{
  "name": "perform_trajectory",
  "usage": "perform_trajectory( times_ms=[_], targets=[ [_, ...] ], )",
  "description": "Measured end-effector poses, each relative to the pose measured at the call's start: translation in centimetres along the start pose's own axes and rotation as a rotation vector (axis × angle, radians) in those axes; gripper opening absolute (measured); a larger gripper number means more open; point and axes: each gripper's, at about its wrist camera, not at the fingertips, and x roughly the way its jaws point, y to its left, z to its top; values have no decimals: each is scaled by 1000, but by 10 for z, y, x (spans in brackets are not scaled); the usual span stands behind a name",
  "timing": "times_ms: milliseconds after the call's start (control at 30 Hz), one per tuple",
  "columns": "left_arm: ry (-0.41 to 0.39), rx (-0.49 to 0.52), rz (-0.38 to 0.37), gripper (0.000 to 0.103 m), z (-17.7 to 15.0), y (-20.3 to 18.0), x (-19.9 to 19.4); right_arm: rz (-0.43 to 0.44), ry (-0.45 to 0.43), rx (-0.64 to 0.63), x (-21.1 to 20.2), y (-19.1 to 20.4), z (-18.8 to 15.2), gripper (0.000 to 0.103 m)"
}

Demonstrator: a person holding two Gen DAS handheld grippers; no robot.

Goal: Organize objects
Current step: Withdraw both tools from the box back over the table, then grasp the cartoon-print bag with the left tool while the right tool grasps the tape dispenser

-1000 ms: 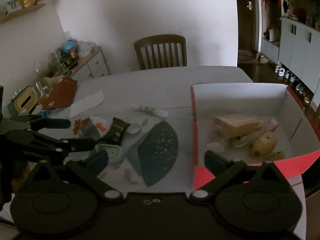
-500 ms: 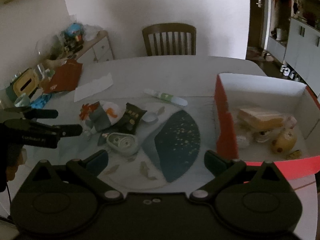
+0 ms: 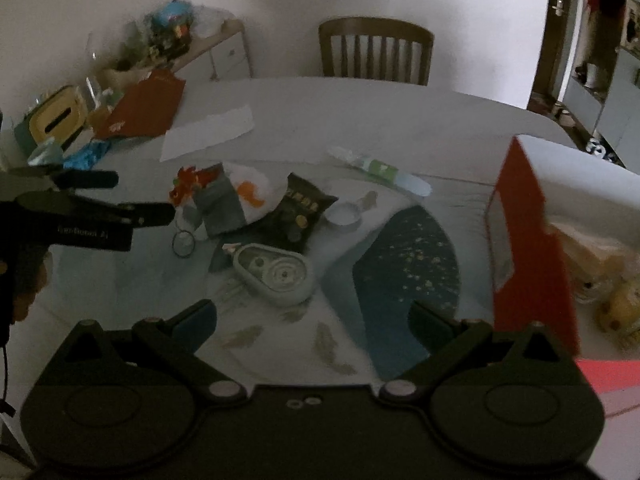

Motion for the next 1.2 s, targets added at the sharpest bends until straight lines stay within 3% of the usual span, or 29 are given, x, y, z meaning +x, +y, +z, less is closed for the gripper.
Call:
perform_trajectory(
  times_ms=[333, 467, 600, 900, 1067, 1200],
  targets=[
    [-21, -31, 31, 101, 4, 15, 17, 28, 57, -47, 43, 11, 9, 101],
    [-32, -29, 30, 94, 5, 16, 20, 31, 75, -67, 56, 15, 13, 100],
    [-36, -28, 19, 68, 4, 17, 22, 37, 82, -74, 64, 16, 17, 100],
    [-21, -53, -19, 41, 7, 23, 33, 52, 116, -98, 88, 17, 25, 96],
    [-8, -49, -43, 33, 4, 20, 37, 65, 123, -136, 95, 20, 26, 95],
    [-5, -54, -45, 32, 4, 19, 40, 63, 133, -148, 102, 20, 26, 95]
  ],
)
